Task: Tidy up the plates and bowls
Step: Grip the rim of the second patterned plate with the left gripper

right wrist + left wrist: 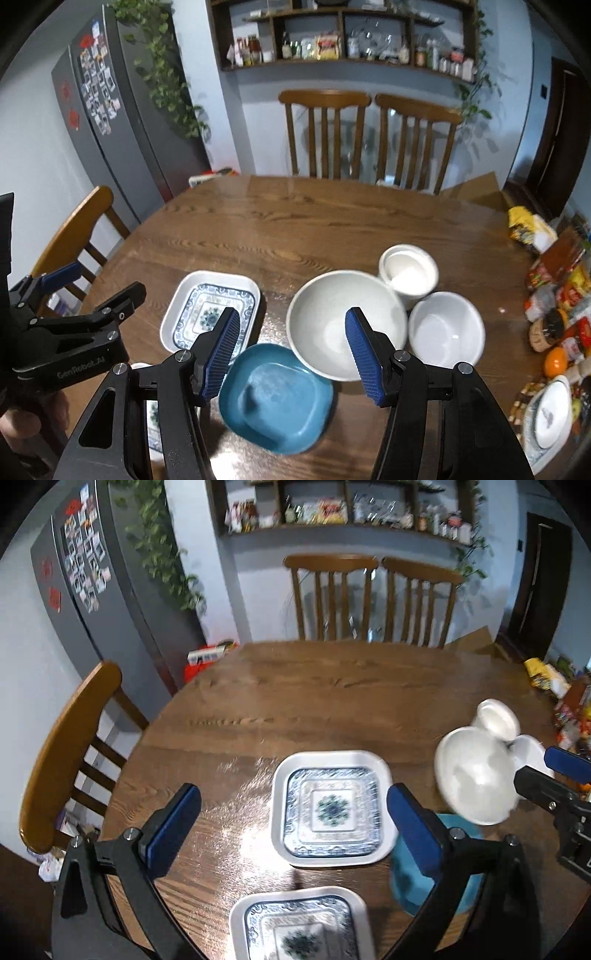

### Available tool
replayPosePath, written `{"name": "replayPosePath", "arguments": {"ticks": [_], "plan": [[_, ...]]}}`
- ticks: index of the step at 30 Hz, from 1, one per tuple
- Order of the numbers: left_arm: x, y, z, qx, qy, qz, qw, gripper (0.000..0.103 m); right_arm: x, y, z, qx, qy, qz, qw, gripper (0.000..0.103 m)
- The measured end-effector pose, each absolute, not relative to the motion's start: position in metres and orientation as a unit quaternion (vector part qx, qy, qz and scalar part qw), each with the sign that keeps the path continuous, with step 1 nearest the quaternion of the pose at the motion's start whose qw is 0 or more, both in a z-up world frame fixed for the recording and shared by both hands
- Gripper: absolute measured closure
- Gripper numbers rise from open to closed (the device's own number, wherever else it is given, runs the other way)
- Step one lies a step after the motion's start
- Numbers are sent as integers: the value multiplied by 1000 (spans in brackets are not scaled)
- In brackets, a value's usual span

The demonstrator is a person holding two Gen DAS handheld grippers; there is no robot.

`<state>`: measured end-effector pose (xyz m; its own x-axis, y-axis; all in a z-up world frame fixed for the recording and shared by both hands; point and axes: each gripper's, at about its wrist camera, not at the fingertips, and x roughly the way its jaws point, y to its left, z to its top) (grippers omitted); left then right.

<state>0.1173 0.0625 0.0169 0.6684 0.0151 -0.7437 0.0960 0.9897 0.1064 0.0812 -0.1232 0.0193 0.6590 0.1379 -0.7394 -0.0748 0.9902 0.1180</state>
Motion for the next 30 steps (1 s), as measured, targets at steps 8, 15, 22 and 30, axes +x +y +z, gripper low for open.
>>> {"name": "replayPosePath", "arguments": {"ticks": [8, 15, 22, 30], "plan": [[147, 83, -44, 71, 469, -5, 880, 5, 120, -93, -32, 47, 461, 108, 879, 43], [162, 90, -73, 70, 503, -16, 861, 18, 163, -62, -71, 15, 505, 116, 855, 43], [168, 95, -93, 59, 525, -28, 849, 39, 183, -50, -102, -25, 533, 105, 839, 44], [169, 93, -104, 49, 539, -42, 840, 63, 188, -42, -106, -39, 546, 111, 829, 56]]}}
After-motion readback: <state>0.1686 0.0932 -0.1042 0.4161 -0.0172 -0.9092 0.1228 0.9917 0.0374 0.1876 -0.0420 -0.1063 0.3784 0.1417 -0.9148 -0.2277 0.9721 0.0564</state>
